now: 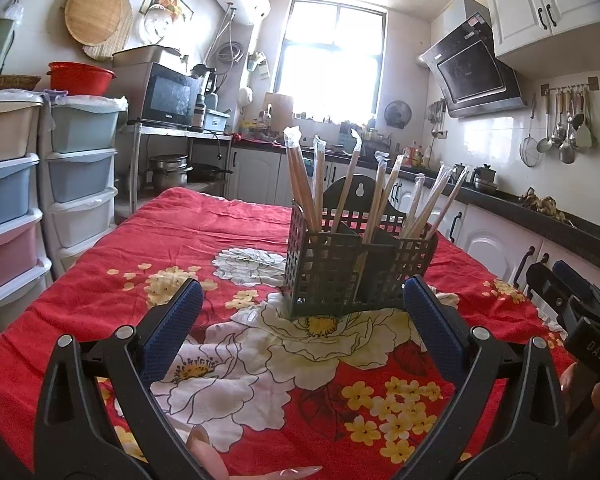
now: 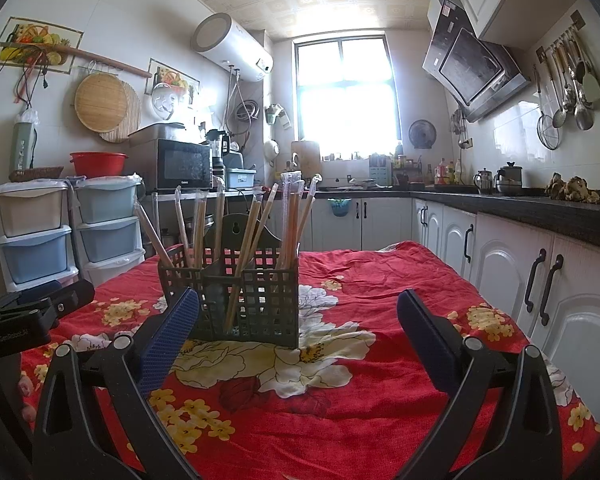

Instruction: Organize utensils

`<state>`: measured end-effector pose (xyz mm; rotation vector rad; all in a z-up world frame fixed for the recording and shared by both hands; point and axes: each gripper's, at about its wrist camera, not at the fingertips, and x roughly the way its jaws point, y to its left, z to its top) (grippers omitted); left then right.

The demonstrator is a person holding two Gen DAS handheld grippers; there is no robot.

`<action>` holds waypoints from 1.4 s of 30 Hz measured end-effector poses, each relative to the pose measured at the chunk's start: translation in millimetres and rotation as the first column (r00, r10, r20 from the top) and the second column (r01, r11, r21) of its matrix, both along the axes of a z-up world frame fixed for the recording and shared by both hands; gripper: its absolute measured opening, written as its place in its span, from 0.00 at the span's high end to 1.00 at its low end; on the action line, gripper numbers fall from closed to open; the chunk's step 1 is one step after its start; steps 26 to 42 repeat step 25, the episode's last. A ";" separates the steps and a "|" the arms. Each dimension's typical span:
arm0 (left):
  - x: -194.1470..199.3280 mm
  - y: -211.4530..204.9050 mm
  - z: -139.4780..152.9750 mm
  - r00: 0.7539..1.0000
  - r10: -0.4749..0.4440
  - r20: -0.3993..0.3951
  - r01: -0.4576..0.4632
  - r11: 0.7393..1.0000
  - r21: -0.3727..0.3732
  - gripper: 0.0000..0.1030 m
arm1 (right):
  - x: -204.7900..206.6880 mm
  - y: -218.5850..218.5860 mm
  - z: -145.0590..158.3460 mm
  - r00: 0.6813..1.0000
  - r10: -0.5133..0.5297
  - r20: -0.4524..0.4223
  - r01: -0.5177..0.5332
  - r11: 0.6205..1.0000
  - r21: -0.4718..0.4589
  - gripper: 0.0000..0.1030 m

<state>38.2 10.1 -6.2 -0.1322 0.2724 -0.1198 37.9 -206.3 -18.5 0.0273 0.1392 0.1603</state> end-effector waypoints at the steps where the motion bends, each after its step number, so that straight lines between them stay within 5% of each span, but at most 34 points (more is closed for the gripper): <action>1: 0.2 -0.1 -0.4 1.000 -0.001 -0.002 0.001 1.000 0.000 0.10 | 0.1 0.0 -0.1 1.000 0.000 -0.001 0.000 1.000 0.000 0.06; 15: 15.8 9.3 -11.1 0.994 0.036 -0.102 -0.041 0.998 -0.044 0.10 | 1.8 -0.2 -0.2 1.000 -0.005 -0.012 0.005 1.000 0.001 0.06; 19: 28.4 28.6 -7.3 0.974 0.094 -0.206 -0.110 0.991 -0.069 0.10 | 17.7 -18.2 3.7 0.995 -0.022 -0.095 0.028 0.998 0.062 0.06; 21: 50.1 56.9 -6.6 0.933 0.155 -0.326 -0.186 0.980 -0.065 0.10 | 40.1 -39.9 4.9 0.977 -0.100 -0.186 0.113 0.992 0.062 0.06; 23: 73.3 84.0 -11.8 0.871 0.231 -0.434 -0.265 0.964 -0.018 0.10 | 70.7 -63.7 1.6 0.926 -0.214 -0.310 0.228 0.974 0.011 0.06; 25: 95.6 103.1 -22.4 0.802 0.315 -0.508 -0.331 0.942 0.061 0.10 | 116.9 -90.9 -17.1 0.792 -0.350 -0.501 0.336 0.934 -0.121 0.06; 42: 95.6 103.1 -22.4 0.802 0.315 -0.508 -0.331 0.942 0.061 0.10 | 116.9 -90.9 -17.1 0.792 -0.350 -0.501 0.336 0.934 -0.121 0.06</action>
